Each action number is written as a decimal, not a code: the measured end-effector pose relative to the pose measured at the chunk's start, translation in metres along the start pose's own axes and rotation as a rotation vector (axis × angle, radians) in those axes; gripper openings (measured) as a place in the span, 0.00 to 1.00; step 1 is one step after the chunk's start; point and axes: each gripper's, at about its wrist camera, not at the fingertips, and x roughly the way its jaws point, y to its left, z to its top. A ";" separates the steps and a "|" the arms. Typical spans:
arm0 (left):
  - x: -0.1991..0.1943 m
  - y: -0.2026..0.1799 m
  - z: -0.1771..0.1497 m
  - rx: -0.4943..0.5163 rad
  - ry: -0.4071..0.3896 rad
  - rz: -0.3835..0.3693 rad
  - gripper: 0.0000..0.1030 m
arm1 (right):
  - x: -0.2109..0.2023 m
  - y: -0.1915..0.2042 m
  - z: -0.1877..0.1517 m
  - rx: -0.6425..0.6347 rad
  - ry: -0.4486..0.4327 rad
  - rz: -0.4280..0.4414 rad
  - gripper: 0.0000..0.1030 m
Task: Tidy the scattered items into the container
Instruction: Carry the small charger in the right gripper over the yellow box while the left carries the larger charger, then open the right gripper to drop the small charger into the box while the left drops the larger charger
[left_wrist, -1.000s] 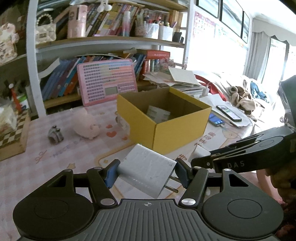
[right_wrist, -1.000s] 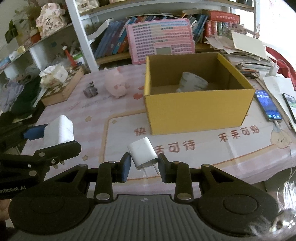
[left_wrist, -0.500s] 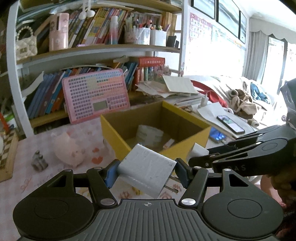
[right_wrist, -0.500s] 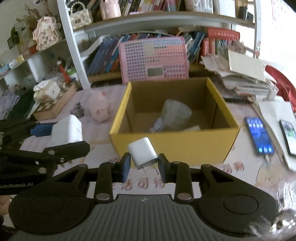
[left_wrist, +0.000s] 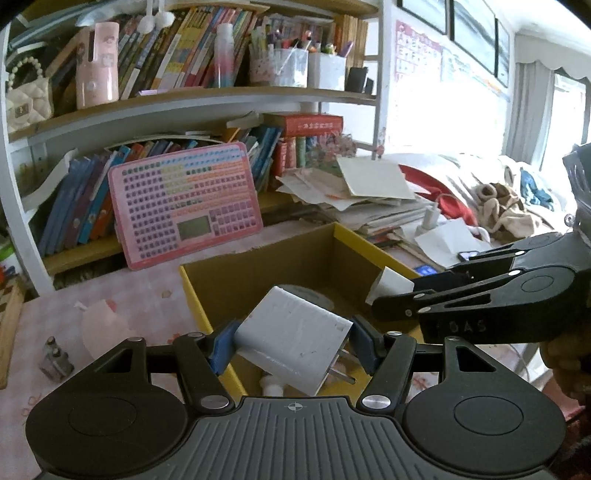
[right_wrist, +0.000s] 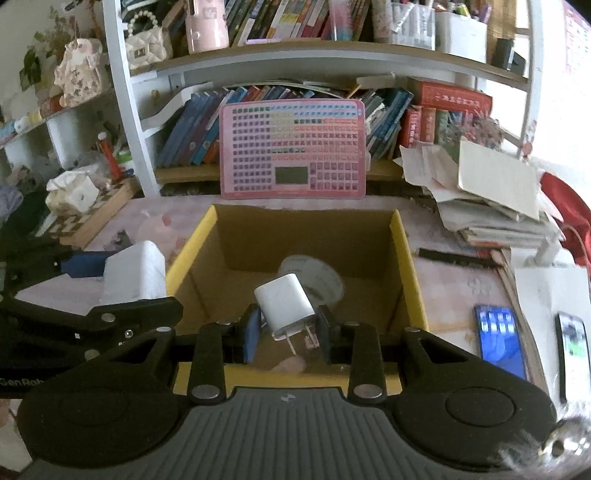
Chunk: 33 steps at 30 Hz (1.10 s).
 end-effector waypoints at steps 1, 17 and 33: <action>0.006 -0.001 0.002 0.005 0.011 0.007 0.62 | 0.007 -0.003 0.003 -0.014 0.007 0.004 0.29; 0.089 -0.007 0.000 0.018 0.248 0.052 0.62 | 0.105 -0.027 0.014 -0.270 0.242 0.066 0.29; 0.100 -0.015 -0.003 -0.013 0.262 0.064 0.63 | 0.124 -0.035 0.006 -0.315 0.323 0.110 0.30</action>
